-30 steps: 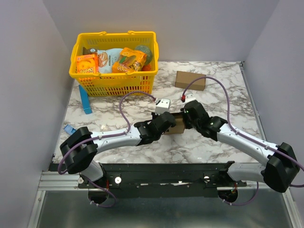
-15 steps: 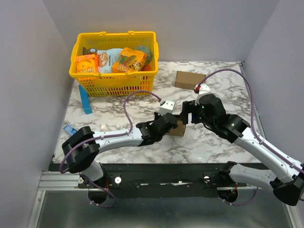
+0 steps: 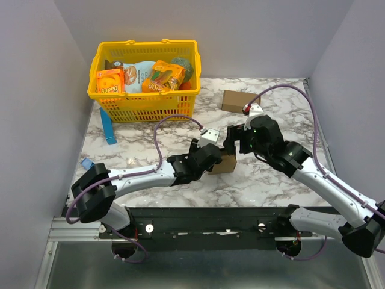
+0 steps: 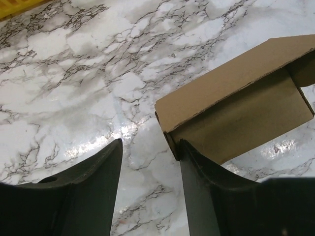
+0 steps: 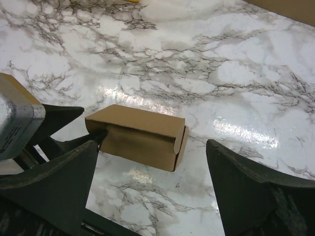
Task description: Fold the paper box
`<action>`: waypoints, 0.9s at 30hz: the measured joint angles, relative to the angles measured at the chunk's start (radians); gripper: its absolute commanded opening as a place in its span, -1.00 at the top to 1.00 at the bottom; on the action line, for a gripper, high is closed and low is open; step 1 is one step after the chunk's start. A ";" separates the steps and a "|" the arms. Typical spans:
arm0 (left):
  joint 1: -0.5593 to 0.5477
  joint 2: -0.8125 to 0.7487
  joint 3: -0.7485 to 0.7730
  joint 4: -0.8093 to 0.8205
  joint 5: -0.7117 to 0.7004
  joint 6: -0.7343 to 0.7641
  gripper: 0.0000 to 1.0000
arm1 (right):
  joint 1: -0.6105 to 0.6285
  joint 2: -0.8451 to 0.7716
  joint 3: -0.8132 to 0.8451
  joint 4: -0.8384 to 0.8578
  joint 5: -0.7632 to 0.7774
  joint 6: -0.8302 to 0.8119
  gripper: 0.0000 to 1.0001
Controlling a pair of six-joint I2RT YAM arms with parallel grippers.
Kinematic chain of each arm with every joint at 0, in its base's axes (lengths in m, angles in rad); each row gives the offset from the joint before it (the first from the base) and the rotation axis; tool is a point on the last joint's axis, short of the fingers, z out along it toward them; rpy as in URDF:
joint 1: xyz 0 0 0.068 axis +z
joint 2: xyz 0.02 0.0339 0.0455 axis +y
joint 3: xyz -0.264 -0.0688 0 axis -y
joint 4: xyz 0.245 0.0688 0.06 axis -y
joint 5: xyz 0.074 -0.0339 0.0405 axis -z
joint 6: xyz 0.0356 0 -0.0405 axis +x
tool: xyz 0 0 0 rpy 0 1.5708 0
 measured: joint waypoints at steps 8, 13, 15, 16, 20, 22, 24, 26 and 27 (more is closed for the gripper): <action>-0.005 -0.089 -0.020 -0.029 0.034 0.008 -0.56 | -0.024 -0.002 -0.034 0.042 -0.023 -0.027 -1.00; -0.005 -0.158 -0.050 -0.023 0.064 0.011 -0.78 | -0.032 0.000 -0.062 0.077 -0.023 0.017 -0.99; -0.005 -0.182 -0.068 -0.016 0.088 0.012 -0.85 | -0.033 0.003 -0.077 0.095 -0.023 0.037 -0.99; -0.003 -0.193 -0.076 -0.015 0.100 0.010 -0.86 | -0.036 0.007 -0.084 0.103 -0.023 0.047 -0.99; 0.029 -0.243 -0.086 -0.002 0.169 -0.032 -0.93 | -0.037 0.020 -0.113 0.130 -0.022 0.079 -0.95; 0.057 -0.272 -0.086 0.021 0.208 -0.064 -0.93 | -0.038 0.023 -0.130 0.144 -0.021 0.091 -0.94; 0.097 -0.296 -0.086 0.051 0.249 -0.101 -0.90 | -0.040 0.023 -0.146 0.155 -0.020 0.102 -0.93; 0.138 -0.306 -0.086 0.081 0.294 -0.141 -0.87 | -0.043 0.024 -0.161 0.167 -0.019 0.111 -0.91; 0.158 -0.306 -0.086 0.095 0.312 -0.158 -0.85 | -0.045 0.024 -0.167 0.172 -0.019 0.116 -0.90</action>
